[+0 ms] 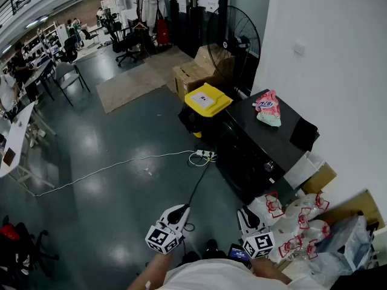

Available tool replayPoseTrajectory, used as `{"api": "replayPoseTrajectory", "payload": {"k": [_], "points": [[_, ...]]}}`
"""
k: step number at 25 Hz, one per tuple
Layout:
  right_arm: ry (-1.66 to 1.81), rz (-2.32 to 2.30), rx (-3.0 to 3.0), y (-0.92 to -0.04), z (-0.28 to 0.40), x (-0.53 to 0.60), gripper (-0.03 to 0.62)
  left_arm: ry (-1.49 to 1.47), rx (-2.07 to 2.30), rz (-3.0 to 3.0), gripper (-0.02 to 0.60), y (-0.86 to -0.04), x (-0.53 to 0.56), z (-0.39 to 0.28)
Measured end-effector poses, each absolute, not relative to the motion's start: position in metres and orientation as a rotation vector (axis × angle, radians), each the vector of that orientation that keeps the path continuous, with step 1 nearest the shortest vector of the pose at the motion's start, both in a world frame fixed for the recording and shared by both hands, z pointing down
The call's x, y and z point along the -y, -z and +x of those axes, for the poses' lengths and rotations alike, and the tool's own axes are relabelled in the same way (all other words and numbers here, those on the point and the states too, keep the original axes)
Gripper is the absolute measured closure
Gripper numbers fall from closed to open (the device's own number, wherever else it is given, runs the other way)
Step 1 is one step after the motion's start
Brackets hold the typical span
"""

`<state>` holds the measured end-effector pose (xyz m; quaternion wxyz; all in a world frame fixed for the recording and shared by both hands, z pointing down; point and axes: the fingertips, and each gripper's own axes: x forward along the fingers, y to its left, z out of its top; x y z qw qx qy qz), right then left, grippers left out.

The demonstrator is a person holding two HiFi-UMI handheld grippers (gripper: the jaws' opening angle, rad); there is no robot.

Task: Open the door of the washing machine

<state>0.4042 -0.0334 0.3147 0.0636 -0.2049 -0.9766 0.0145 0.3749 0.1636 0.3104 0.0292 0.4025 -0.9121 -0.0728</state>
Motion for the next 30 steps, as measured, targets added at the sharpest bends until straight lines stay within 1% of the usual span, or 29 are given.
{"api": "replayPoseTrajectory", "payload": {"k": [5,11,16,21,30], "points": [[-0.049,-0.631,2.968,-0.318,0.422,0.021,0.494,0.194,2.773,1.211,0.574,-0.325,-0.169,0.397],[-0.041,-0.714,2.97,-0.313,0.405,0.025,0.494,0.144,2.833,1.23,0.572,-0.289,-0.164,0.395],[-0.045,-0.723,2.998,-0.301,0.393,0.03,0.494,0.172,2.862,1.169,0.571,-0.283,-0.171,0.382],[-0.124,-0.735,3.006,-0.303,0.389,0.036,0.494,0.193,2.858,1.159,0.569,-0.287,-0.165,0.377],[-0.12,-0.761,3.012,-0.303,0.385,0.053,0.494,0.198,2.863,1.128,0.569,-0.284,-0.159,0.37]]}}
